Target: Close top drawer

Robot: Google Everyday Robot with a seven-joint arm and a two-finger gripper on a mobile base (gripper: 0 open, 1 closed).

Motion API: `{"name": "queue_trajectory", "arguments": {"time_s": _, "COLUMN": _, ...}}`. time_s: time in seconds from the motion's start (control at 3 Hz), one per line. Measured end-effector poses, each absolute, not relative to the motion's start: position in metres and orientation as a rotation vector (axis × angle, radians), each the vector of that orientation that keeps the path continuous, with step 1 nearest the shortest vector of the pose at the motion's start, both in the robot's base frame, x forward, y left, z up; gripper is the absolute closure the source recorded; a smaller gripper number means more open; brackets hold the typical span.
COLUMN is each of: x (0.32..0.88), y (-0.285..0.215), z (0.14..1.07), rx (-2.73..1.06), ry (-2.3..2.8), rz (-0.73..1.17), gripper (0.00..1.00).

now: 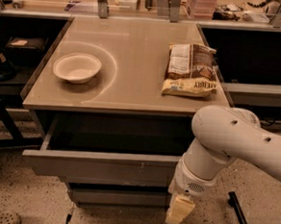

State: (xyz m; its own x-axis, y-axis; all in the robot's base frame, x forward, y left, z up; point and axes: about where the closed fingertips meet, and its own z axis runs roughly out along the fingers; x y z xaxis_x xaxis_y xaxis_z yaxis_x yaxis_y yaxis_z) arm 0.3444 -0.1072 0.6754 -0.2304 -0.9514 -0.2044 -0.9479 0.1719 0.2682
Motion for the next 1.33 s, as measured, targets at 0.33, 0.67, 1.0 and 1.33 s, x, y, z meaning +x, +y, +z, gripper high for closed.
{"name": "queue_trajectory", "arguments": {"time_s": 0.33, "x": 0.371, "y": -0.102, "z": 0.670, "rx": 1.967, "ry": -2.399, "rz": -0.533, "gripper": 0.66}}
{"name": "queue_trajectory", "arguments": {"time_s": 0.67, "x": 0.395, "y": -0.101, "z": 0.660, "rx": 1.980, "ry": -2.414, "rz": -0.533, "gripper": 0.87}}
{"name": "queue_trajectory", "arguments": {"time_s": 1.0, "x": 0.415, "y": -0.099, "z": 0.656, "rx": 1.997, "ry": -2.414, "rz": -0.517, "gripper": 1.00}}
{"name": "queue_trajectory", "arguments": {"time_s": 1.33, "x": 0.417, "y": -0.098, "z": 0.656, "rx": 1.998, "ry": -2.414, "rz": -0.516, "gripper": 0.82}}
